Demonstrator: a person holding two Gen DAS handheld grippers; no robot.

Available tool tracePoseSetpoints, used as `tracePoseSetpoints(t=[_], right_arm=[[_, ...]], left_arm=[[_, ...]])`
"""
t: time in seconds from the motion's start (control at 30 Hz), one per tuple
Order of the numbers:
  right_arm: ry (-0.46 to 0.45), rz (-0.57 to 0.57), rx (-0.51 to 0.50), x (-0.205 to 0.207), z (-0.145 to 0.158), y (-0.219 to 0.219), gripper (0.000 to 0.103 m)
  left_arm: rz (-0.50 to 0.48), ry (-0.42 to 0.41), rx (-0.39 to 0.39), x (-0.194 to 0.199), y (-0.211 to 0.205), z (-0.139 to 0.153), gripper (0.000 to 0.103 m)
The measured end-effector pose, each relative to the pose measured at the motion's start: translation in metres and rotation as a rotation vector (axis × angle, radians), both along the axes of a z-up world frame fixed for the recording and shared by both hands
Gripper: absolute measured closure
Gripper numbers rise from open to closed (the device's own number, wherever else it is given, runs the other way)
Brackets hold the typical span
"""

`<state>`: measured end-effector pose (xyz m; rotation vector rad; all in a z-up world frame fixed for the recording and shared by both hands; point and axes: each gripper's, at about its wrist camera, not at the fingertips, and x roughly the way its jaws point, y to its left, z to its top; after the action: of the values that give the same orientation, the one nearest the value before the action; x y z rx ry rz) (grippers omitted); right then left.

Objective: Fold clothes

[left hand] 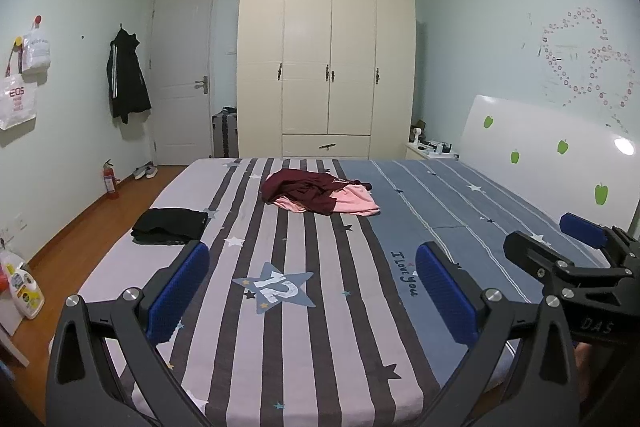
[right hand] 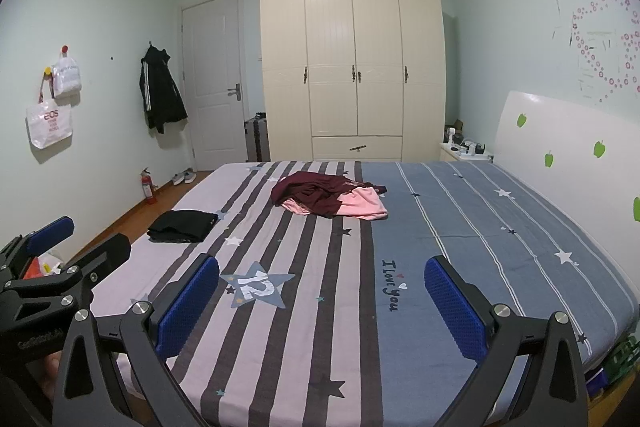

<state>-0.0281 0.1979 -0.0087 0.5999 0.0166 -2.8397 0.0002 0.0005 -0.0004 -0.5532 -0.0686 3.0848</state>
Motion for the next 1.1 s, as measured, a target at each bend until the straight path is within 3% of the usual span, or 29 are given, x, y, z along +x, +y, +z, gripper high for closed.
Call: tracePoseSetpoints(t=[1.1], right_arm=[[0.004, 0.011, -0.008, 0.0032, 0.0046, 0.0012, 0.001]], left_arm=[[0.016, 0.0, 0.003, -0.0006, -0.0026, -0.0046, 0.001]])
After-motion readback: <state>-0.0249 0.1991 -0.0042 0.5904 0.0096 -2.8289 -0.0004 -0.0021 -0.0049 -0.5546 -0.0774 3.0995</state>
